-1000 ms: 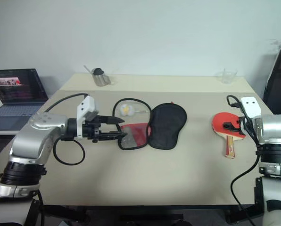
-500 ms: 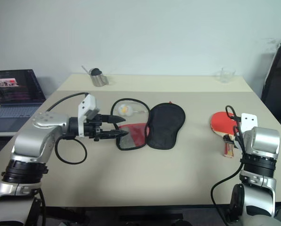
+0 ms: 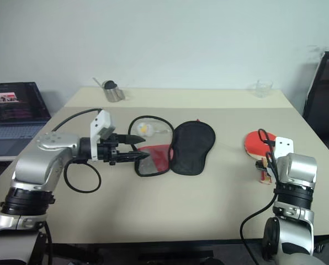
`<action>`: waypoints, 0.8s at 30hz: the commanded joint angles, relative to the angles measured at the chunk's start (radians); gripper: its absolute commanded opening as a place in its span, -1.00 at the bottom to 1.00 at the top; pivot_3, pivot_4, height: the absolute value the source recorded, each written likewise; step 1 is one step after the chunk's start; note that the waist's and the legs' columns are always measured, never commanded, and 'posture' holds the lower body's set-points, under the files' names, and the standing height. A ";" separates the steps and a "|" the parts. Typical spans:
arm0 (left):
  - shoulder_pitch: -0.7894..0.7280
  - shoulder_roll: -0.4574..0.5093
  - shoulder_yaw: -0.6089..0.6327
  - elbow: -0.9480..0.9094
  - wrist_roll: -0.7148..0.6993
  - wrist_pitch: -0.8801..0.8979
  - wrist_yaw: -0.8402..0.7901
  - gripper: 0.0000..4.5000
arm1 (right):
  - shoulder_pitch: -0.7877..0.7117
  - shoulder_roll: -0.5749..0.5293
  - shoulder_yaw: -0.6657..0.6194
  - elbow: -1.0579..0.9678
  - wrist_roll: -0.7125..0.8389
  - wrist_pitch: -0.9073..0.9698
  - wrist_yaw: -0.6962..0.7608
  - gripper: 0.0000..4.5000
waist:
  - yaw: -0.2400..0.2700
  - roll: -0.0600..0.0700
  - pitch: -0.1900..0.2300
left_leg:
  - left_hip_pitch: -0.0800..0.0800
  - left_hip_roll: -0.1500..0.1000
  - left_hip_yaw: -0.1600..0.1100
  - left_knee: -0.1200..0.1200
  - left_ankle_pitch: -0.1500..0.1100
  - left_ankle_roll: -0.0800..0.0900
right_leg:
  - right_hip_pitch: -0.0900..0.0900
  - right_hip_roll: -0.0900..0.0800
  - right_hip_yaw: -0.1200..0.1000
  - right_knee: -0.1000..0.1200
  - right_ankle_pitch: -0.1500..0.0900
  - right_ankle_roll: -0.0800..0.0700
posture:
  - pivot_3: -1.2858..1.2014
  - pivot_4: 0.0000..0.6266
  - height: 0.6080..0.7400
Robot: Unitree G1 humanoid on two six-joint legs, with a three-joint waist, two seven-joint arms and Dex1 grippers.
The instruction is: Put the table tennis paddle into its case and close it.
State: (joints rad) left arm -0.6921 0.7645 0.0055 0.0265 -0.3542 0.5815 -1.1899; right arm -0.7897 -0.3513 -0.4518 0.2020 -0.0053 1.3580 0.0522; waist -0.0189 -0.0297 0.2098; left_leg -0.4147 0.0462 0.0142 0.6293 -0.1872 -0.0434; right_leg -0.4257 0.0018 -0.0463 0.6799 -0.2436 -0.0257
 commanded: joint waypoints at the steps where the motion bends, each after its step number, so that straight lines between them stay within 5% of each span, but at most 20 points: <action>1: 0.006 0.030 0.032 -0.044 -0.021 0.000 0.008 0.41 | 0.004 -0.002 -0.023 0.026 -0.002 -0.029 -0.047 0.45 | -0.006 0.000 0.000 | 0.000 0.000 0.000 0.000 0.000 0.000 | 0.000 0.000 0.000 0.000 0.000 0.000 | 0.03 -0.52 1.00; 8: 0.011 0.042 0.038 -0.041 -0.022 -0.008 0.018 0.41 | -0.029 -0.013 -0.041 0.057 0.014 -0.074 -0.107 -0.51 | -0.001 -0.003 -0.002 | 0.000 -0.001 -0.001 0.000 0.000 0.000 | 0.001 0.000 0.002 -0.001 0.000 0.000 | 0.03 -0.52 1.00; 24: 0.024 0.067 0.050 -0.029 -0.019 -0.022 0.024 0.41 | -0.172 -0.002 0.033 -0.032 0.073 -0.040 -0.084 -0.51 | -0.015 -0.002 -0.001 | -0.002 0.001 0.003 -0.004 0.000 0.001 | -0.005 0.001 0.009 -0.001 0.000 0.001 | 0.03 -0.52 1.00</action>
State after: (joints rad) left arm -0.6610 0.8070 0.0159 0.0112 -0.3554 0.5768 -1.1677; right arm -0.9042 -0.3467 -0.4353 0.2442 0.0529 1.3134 -0.0388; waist -0.0343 -0.0320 0.2083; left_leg -0.4174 0.0468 0.0183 0.6254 -0.1870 -0.0425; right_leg -0.4317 0.0029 -0.0370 0.6793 -0.2431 -0.0249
